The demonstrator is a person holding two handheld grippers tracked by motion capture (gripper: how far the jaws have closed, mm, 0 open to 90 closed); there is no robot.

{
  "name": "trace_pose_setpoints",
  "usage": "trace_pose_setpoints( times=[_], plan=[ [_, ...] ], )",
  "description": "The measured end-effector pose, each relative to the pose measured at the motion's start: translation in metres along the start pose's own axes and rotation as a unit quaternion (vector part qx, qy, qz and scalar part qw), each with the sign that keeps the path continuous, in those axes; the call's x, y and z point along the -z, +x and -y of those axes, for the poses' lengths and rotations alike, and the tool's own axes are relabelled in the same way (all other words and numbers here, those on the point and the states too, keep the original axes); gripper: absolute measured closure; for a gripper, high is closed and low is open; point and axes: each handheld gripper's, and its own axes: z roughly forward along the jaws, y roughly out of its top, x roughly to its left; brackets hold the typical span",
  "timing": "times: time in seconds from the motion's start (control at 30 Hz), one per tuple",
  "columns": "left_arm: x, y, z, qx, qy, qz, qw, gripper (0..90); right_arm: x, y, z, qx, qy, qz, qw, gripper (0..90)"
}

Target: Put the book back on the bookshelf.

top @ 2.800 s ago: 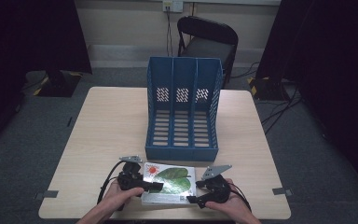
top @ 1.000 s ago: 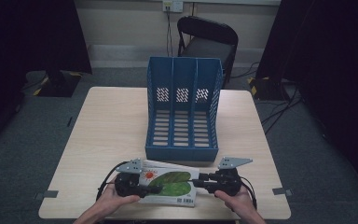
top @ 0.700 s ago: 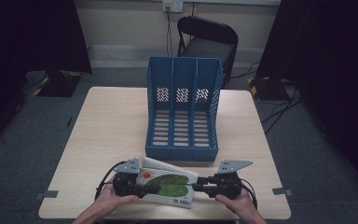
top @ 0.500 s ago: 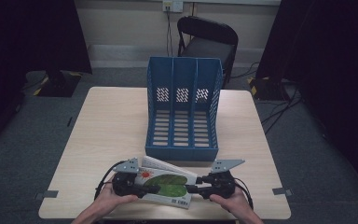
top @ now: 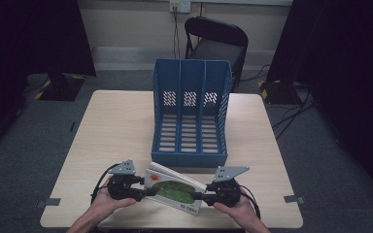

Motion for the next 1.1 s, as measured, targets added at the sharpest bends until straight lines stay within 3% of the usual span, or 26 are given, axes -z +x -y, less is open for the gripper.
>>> trace_pose_setpoints(
  times=[0.17,0.33,0.43,0.63,0.73,0.8,0.87,0.97,1.1],
  plan=[
    [0.003,0.003,0.000,0.017,-0.005,0.000,0.9998,44.7,0.003,0.001,-0.002,0.008,0.008,0.012,0.9999,74.0],
    [0.007,0.007,0.001,0.027,-0.014,-0.020,0.9993,41.9,0.009,0.000,-0.002,0.016,0.007,0.025,0.9995,74.6],
    [0.005,0.012,0.004,0.036,-0.004,-0.040,0.9985,44.5,0.010,0.001,0.000,0.019,0.005,0.023,0.9995,74.4],
    [-0.009,0.014,0.003,0.030,0.013,-0.047,0.9983,44.1,0.007,0.007,0.005,0.025,-0.011,0.027,0.9993,74.2],
    [-0.016,0.013,0.003,0.024,0.030,-0.041,0.9984,45.8,0.004,0.006,0.008,0.010,-0.024,0.017,0.9995,72.2],
    [-0.020,0.012,0.004,0.022,0.037,-0.031,0.9986,48.4,0.000,0.007,0.008,0.014,-0.019,0.007,0.9997,69.3],
    [-0.022,0.010,0.004,0.012,0.047,-0.036,0.9982,45.5,-0.007,0.012,0.007,0.025,-0.011,0.001,0.9996,65.9],
    [-0.022,0.010,0.004,0.014,0.047,-0.037,0.9981,46.0,-0.015,0.016,0.006,0.031,-0.005,0.012,0.9994,65.7],
    [-0.022,0.010,0.004,0.010,0.047,-0.040,0.9981,47.4,-0.019,0.016,0.007,0.020,-0.009,0.019,0.9996,62.8]
  ],
)
